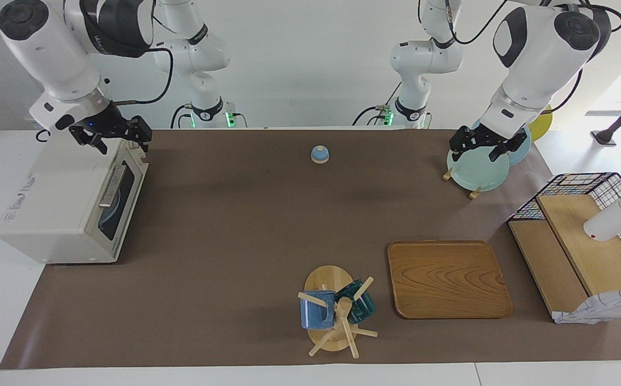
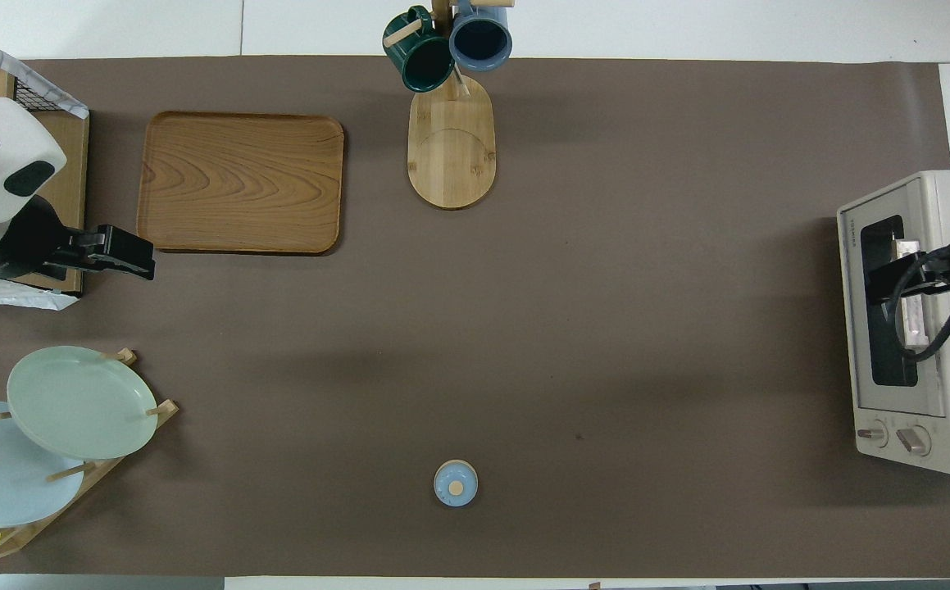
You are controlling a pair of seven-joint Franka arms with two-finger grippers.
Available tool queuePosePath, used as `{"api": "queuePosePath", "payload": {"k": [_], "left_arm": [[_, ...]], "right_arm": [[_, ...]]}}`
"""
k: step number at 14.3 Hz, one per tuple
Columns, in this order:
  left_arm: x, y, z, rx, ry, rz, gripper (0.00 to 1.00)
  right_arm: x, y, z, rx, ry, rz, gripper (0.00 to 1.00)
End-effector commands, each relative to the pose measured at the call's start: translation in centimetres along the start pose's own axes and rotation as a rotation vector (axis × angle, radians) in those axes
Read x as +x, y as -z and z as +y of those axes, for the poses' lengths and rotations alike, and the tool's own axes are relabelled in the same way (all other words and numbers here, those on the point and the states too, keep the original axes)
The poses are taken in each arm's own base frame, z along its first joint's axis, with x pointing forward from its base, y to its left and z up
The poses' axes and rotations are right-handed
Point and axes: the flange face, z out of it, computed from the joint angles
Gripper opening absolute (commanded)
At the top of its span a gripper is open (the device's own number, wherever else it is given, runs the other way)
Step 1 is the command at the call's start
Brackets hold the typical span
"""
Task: Put eggplant into oven
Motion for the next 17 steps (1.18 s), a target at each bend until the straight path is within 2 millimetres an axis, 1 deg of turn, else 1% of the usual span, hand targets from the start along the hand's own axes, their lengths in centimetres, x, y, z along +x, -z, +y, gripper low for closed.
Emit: {"api": "queuePosePath", "payload": {"k": [1,5,7,9,17], "left_arm": [[-0.39,0.36,-0.23,-0.010,0.005,0.013,1.00],[-0.39,0.36,-0.23,-0.010,0.005,0.013,1.00],[-0.39,0.36,-0.23,-0.010,0.005,0.013,1.00],[-0.39,0.36,-0.23,-0.010,0.005,0.013,1.00],[-0.39,0.36,-0.23,-0.010,0.005,0.013,1.00]], "right_arm": [[0.47,0.18,0.37,0.012,0.006,0.011,1.00],[0.58,0.49,-0.13,0.012,0.010,0.023,1.00],[0.53,0.56,-0.13,0.012,0.007,0.025,1.00],[0.47,0.55,0.37,0.013,-0.003,0.026,1.00],[0.64,0.69,0.21,0.012,-0.001,0.040,1.00]]}}
